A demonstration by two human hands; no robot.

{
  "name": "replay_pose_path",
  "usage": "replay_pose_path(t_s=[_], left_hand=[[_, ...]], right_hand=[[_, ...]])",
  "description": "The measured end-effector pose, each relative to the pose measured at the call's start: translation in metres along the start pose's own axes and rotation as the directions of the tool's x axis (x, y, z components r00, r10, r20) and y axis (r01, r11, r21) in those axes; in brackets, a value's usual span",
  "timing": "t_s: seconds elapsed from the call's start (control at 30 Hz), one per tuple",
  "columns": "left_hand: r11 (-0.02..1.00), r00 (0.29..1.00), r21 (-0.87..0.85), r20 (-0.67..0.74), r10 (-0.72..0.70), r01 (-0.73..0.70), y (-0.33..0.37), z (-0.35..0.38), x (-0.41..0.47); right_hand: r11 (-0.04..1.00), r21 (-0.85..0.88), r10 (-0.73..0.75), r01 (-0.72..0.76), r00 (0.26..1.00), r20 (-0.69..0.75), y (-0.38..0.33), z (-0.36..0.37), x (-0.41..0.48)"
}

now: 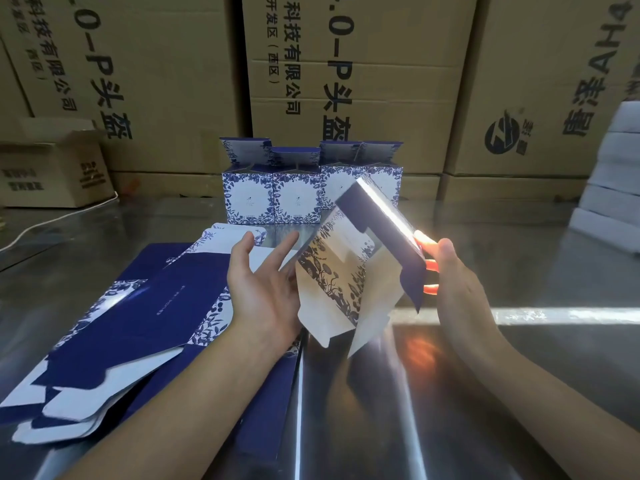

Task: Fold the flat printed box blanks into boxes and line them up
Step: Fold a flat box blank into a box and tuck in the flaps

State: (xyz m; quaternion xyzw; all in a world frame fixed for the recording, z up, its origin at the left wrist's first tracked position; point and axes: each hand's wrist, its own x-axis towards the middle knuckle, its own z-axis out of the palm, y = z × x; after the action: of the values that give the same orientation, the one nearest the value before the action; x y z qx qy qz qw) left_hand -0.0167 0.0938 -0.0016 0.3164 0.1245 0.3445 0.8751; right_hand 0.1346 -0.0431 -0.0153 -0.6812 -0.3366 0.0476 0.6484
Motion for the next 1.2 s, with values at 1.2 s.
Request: replay_pose_path(t_s=[1.2], left_hand=[[0.851,0.895,0.524,0.399,-0.197,-0.046,-0.013,0.017,-0.007]], right_hand=[[0.983,0.141,-0.159,0.119,0.935,0.318,-0.005,0.011,-0.008]])
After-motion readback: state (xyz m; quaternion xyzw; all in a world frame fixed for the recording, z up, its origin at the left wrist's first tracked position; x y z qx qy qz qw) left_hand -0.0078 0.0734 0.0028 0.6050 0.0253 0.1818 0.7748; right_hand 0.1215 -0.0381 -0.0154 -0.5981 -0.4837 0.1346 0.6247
